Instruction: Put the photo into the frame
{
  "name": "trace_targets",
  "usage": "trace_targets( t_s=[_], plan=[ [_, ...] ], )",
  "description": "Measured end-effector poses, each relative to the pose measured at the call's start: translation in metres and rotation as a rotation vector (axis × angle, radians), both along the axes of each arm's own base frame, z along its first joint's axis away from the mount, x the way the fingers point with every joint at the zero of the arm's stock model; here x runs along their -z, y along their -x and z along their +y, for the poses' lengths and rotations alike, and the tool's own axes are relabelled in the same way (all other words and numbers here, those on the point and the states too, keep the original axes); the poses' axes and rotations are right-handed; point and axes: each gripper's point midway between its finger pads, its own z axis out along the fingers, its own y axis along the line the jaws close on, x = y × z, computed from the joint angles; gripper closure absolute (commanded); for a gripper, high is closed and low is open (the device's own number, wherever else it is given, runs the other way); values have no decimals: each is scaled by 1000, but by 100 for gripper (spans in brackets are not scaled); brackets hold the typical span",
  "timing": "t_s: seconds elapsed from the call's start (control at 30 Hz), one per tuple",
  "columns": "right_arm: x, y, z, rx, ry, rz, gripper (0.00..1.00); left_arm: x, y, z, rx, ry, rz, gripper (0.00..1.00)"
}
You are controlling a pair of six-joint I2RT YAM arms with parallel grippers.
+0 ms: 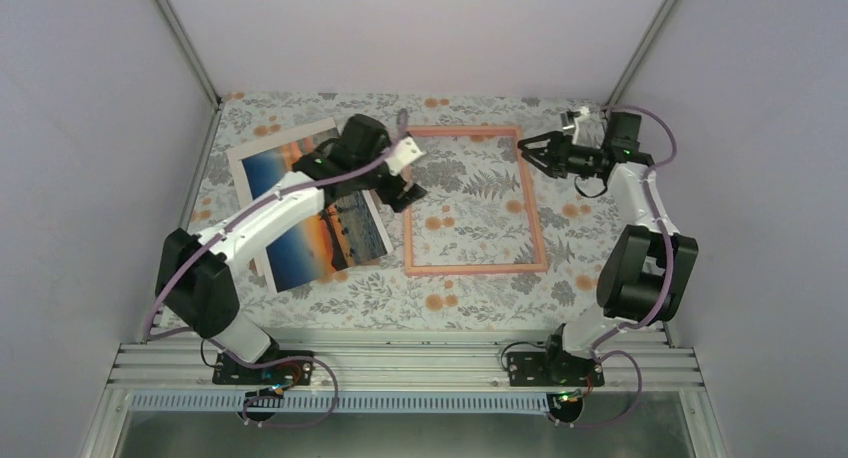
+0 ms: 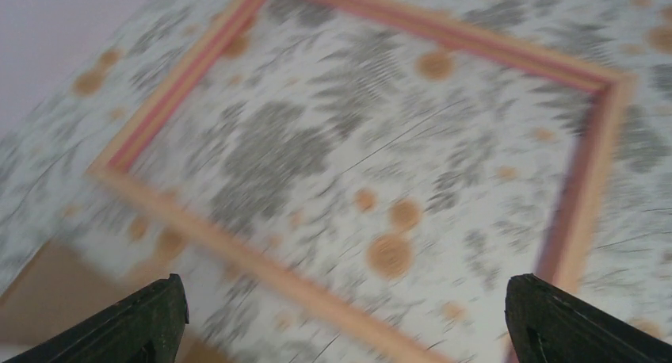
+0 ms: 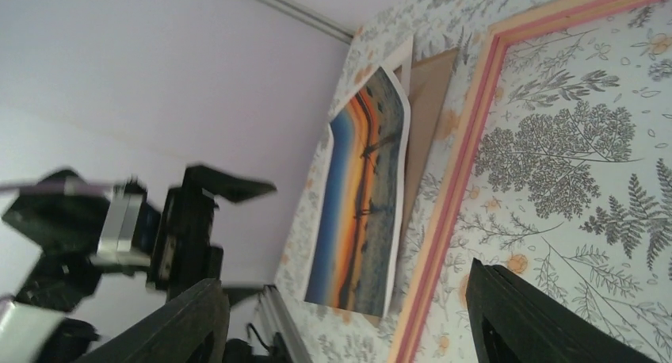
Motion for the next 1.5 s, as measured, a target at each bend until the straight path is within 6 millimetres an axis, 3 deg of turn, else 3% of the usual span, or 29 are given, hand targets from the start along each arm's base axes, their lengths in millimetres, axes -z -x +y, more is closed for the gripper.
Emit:
trace_targets(
  t_s=[0.23, 0.43, 0.67, 0.97, 1.1, 1.27, 1.5],
  plan=[
    [25, -1, 58, -100, 182, -66, 28, 40, -55, 111, -303, -42, 94, 0],
    [47, -3, 121, -195, 324, -119, 24, 58, -87, 185, -501, -8, 172, 0],
    [73, -16, 209, -303, 416, -173, 15, 89, -105, 242, -671, 0, 265, 0],
    [118, -28, 302, -318, 486, -104, 13, 93, -114, 314, -862, 44, 295, 0],
    [155, -29, 317, -298, 512, -16, 12, 99, -114, 333, -906, 54, 309, 0],
    [197, -40, 310, -223, 570, 90, 11, 106, -116, 339, -914, 63, 324, 0],
    [202, -60, 295, -85, 659, 109, 10, 116, -116, 352, -941, 67, 346, 0]
  ],
)
